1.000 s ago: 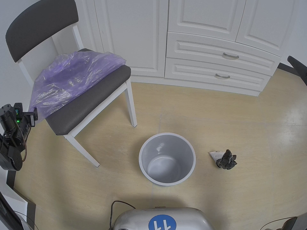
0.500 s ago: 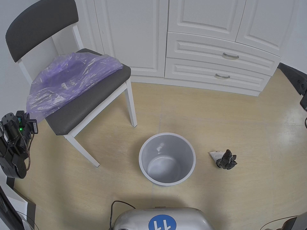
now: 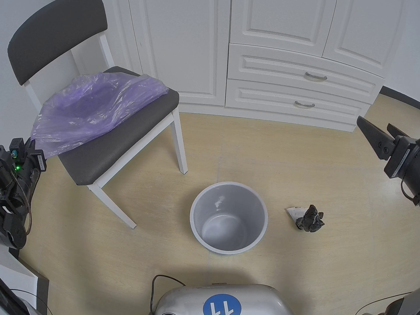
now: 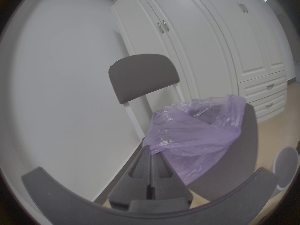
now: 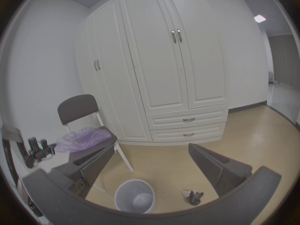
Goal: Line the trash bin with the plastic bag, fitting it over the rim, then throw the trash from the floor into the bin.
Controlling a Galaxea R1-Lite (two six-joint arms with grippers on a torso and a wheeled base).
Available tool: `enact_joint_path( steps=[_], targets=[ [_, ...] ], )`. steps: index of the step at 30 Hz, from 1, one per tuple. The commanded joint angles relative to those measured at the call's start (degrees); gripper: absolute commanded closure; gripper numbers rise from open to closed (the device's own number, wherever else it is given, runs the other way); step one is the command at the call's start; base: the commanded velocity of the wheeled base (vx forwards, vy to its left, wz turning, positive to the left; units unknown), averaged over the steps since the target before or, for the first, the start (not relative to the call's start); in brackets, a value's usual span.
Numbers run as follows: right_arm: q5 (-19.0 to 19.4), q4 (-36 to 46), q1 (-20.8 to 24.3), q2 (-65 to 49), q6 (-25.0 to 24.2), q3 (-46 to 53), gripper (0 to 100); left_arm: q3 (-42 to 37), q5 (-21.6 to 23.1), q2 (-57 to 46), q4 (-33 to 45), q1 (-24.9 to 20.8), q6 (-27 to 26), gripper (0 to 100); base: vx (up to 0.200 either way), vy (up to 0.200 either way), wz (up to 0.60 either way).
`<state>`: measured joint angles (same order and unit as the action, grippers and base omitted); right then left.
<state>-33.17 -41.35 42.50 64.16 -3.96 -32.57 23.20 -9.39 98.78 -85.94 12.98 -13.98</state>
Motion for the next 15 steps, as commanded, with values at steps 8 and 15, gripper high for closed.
enact_joint_path(
  steps=[8, 15],
  targets=[
    [2.4, 6.9, 6.5, 3.2, 8.8, -8.9, 0, 9.1, 0.7, -19.2, 30.7, -20.6, 3.5, 100, 0.000, 0.000, 0.00],
    [10.1, 6.7, 10.7, 6.7, -4.7, -3.4, 0, 14.1, 0.9, -28.4, 46.9, -34.2, 16.2, 100, 0.000, 0.000, 0.00]
  ],
)
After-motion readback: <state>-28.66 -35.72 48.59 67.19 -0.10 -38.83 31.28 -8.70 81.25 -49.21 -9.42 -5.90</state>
